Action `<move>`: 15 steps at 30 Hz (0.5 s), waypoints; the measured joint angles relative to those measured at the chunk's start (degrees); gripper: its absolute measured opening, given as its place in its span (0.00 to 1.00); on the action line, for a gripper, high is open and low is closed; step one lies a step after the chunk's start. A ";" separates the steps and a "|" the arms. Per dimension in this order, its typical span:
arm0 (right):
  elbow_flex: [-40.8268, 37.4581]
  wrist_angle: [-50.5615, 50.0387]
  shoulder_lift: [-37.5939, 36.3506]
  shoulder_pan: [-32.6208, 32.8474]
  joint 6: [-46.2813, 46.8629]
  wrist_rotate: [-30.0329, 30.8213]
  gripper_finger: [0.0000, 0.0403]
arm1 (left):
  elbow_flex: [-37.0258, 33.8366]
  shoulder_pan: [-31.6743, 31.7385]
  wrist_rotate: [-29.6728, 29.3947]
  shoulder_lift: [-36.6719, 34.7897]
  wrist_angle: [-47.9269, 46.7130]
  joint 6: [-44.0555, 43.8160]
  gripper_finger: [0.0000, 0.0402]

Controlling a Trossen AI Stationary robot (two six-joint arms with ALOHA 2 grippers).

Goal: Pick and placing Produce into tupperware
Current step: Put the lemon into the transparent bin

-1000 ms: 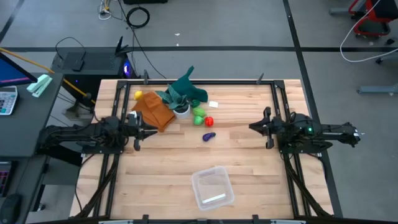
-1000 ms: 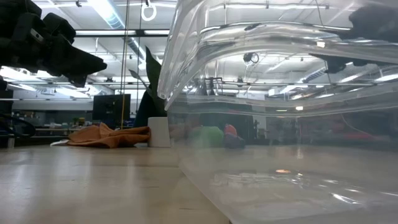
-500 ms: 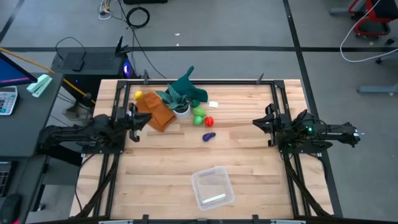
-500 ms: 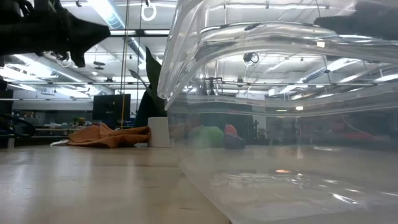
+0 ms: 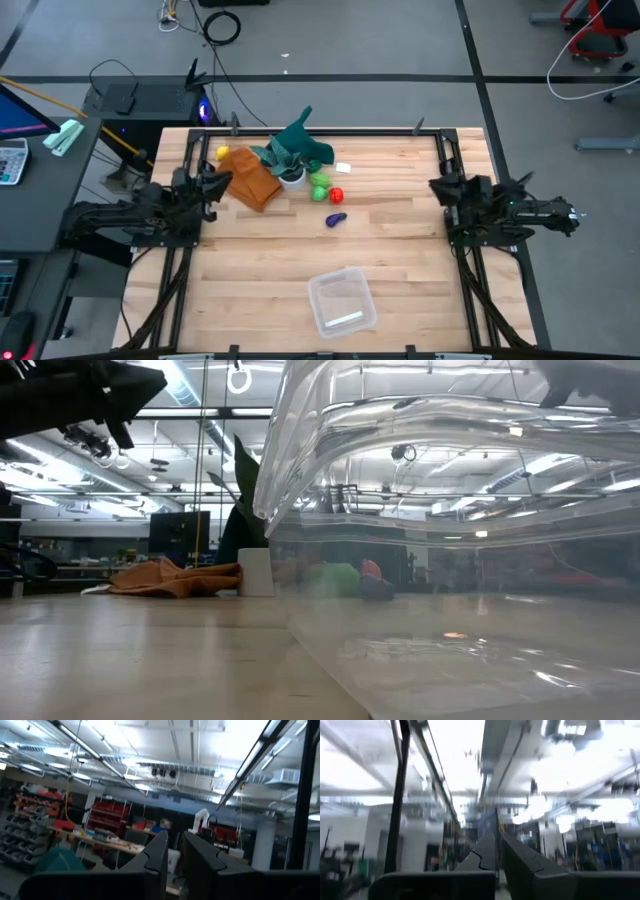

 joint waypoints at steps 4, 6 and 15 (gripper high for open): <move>0.08 6.67 0.00 0.00 -0.52 1.51 0.00 | 0.01 0.00 -0.81 -0.02 4.22 0.02 0.14; 0.08 8.97 0.00 0.00 -0.82 2.93 0.00 | 0.01 -0.02 -2.32 0.00 5.72 0.01 0.14; 0.08 13.24 0.00 0.00 -0.33 9.85 0.00 | 0.01 0.00 -4.92 -0.02 8.39 -0.18 0.13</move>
